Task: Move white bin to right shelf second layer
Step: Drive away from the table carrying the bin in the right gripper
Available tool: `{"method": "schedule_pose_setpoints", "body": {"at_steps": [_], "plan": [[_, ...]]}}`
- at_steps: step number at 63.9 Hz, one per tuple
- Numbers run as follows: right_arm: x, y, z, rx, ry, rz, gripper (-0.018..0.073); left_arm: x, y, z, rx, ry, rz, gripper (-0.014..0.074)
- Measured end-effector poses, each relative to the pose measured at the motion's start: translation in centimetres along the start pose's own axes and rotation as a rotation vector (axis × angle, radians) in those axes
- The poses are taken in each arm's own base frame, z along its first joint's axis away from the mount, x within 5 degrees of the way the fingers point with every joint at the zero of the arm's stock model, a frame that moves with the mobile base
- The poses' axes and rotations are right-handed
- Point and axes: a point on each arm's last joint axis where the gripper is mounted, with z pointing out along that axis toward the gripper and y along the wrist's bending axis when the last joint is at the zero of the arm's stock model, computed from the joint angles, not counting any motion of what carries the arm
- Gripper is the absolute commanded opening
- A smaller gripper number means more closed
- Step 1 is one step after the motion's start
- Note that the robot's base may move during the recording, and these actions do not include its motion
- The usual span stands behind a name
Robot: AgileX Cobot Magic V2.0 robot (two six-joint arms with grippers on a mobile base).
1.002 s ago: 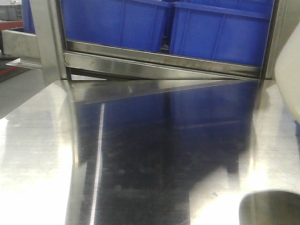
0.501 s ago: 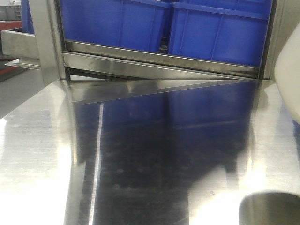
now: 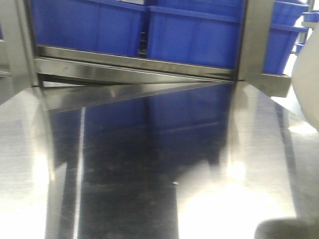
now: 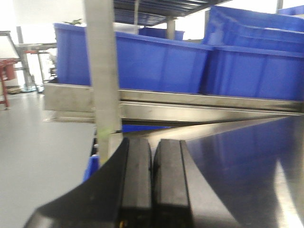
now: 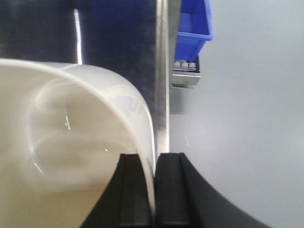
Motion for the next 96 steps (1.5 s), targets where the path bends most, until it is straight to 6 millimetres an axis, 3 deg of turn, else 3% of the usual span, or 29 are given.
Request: {"method": "schedule_pose_setpoints", "body": {"at_steps": [96], "plan": [[0.0,0.0,0.0,0.0,0.0,0.0,0.0088,0.0,0.0,0.0,0.0,0.0,0.0,0.0085]]}}
